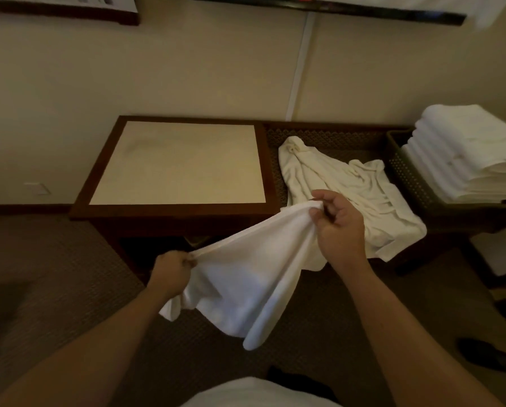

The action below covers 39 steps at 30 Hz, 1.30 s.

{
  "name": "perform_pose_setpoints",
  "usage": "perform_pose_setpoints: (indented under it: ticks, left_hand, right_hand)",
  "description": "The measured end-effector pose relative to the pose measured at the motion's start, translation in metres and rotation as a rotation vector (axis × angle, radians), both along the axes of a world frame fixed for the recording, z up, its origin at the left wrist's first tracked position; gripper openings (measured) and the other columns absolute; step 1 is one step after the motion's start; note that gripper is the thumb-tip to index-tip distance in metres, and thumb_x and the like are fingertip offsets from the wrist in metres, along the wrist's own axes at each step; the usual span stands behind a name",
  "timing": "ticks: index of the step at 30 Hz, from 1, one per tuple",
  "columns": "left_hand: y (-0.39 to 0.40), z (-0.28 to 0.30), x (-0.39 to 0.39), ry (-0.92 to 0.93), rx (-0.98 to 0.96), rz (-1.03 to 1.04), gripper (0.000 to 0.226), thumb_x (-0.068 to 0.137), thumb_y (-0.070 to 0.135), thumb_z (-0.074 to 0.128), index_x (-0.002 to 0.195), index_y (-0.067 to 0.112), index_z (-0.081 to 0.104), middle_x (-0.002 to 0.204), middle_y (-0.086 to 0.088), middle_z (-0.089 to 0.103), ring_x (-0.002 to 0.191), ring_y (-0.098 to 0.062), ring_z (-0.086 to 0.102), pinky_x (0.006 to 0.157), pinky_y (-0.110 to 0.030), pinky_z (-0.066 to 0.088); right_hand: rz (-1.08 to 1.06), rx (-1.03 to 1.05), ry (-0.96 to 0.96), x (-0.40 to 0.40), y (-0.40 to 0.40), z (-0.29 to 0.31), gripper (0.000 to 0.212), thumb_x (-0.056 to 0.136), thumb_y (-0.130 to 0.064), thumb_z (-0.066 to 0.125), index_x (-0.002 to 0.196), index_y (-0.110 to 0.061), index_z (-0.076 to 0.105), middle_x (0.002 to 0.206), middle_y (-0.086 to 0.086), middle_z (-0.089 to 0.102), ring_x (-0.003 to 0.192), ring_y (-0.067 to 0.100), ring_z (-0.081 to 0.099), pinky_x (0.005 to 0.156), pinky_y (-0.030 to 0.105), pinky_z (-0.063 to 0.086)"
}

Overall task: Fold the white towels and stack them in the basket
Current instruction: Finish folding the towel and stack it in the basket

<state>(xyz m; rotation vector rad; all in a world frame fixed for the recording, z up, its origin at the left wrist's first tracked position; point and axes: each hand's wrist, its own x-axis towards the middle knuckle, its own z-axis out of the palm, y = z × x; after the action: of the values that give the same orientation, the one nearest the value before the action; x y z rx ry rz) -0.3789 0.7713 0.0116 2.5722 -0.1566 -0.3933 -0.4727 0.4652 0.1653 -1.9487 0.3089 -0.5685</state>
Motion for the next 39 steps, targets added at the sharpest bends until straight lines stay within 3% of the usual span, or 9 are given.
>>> perform_pose_setpoints:
  ticks: [3,7,10,15,20,25,29,36,39]
  left_hand:
    - [-0.007,0.038,0.011,-0.266,-0.17,0.191,0.021,0.1,0.017,0.059,0.111,0.01,0.076,0.107,-0.008,0.07,0.094,-0.022,0.063,0.087,-0.037,0.049]
    - [-0.018,0.077,0.023,-0.339,-0.253,0.119,0.019,0.096,0.005,0.061,0.11,0.009,0.074,0.111,-0.004,0.065,0.103,-0.02,0.057,0.092,-0.038,0.047]
    - [-0.016,0.089,0.036,-0.463,-0.164,0.112,0.024,0.094,-0.005,0.054,0.108,0.007,0.07,0.11,-0.009,0.063,0.103,-0.022,0.056,0.092,-0.038,0.046]
    - [-0.023,0.09,0.038,-0.376,0.044,0.076,0.028,0.094,-0.002,0.051,0.117,0.007,0.064,0.116,-0.012,0.059,0.109,-0.028,0.054,0.094,-0.045,0.047]
    - [-0.018,0.09,0.034,-0.459,-0.042,0.35,0.031,0.089,-0.007,0.049,0.113,0.007,0.064,0.11,-0.007,0.054,0.101,-0.022,0.049,0.087,-0.037,0.041]
    - [0.013,0.069,0.038,-0.405,0.178,0.093,0.032,0.09,-0.001,0.051,0.119,0.009,0.059,0.111,-0.012,0.056,0.101,-0.031,0.053,0.088,-0.046,0.045]
    - [0.024,0.058,0.054,-0.415,0.094,0.209,0.026,0.091,0.01,0.041,0.112,0.013,0.056,0.102,-0.012,0.056,0.091,-0.033,0.052,0.08,-0.05,0.047]
    - [0.058,0.052,0.066,-0.534,0.178,-0.279,0.04,0.098,0.038,0.033,0.122,0.018,0.056,0.103,0.002,0.055,0.06,-0.01,0.054,0.047,-0.027,0.05]
    - [0.066,0.055,0.085,-0.545,0.133,-0.293,0.044,0.097,0.043,0.031,0.12,0.017,0.057,0.107,-0.001,0.062,0.068,-0.017,0.064,0.053,-0.029,0.051]
  right_hand:
    - [-0.144,-0.071,0.147,0.011,-0.043,-0.026,0.026,0.096,-0.007,0.061,0.117,-0.021,0.068,0.108,-0.009,0.067,0.105,0.005,0.06,0.099,0.026,0.047]
    - [-0.323,0.139,0.113,0.022,-0.058,-0.062,0.014,0.098,-0.01,0.058,0.106,-0.018,0.067,0.097,-0.005,0.068,0.097,0.015,0.063,0.088,0.03,0.051]
    - [-0.097,0.12,0.344,0.035,-0.07,-0.08,0.013,0.1,-0.01,0.056,0.1,-0.019,0.065,0.088,-0.005,0.066,0.087,0.018,0.061,0.068,0.022,0.046]
    - [-0.116,0.254,0.139,0.054,-0.078,-0.069,0.016,0.1,-0.006,0.057,0.108,-0.017,0.066,0.095,-0.008,0.066,0.086,-0.008,0.061,0.077,0.011,0.046]
    - [0.181,0.459,0.246,0.064,-0.062,-0.057,0.015,0.101,-0.001,0.053,0.1,-0.008,0.067,0.086,-0.002,0.067,0.069,-0.008,0.062,0.064,0.009,0.047]
    - [0.008,0.383,0.094,0.077,-0.048,-0.059,0.017,0.102,-0.008,0.052,0.106,-0.017,0.066,0.094,-0.003,0.066,0.082,-0.002,0.06,0.075,0.018,0.048]
    - [-0.082,0.298,-0.019,0.094,-0.009,-0.044,0.018,0.105,-0.013,0.048,0.102,-0.026,0.06,0.09,-0.009,0.059,0.077,-0.011,0.054,0.071,0.005,0.042]
    - [-0.336,0.143,-0.134,0.119,0.015,-0.037,0.015,0.106,-0.017,0.042,0.108,-0.025,0.055,0.099,-0.002,0.059,0.088,0.008,0.057,0.078,0.022,0.045]
    - [-0.421,0.126,-0.134,0.123,0.023,-0.041,0.017,0.105,-0.017,0.044,0.111,-0.024,0.058,0.108,0.0,0.061,0.096,0.01,0.058,0.084,0.02,0.045]
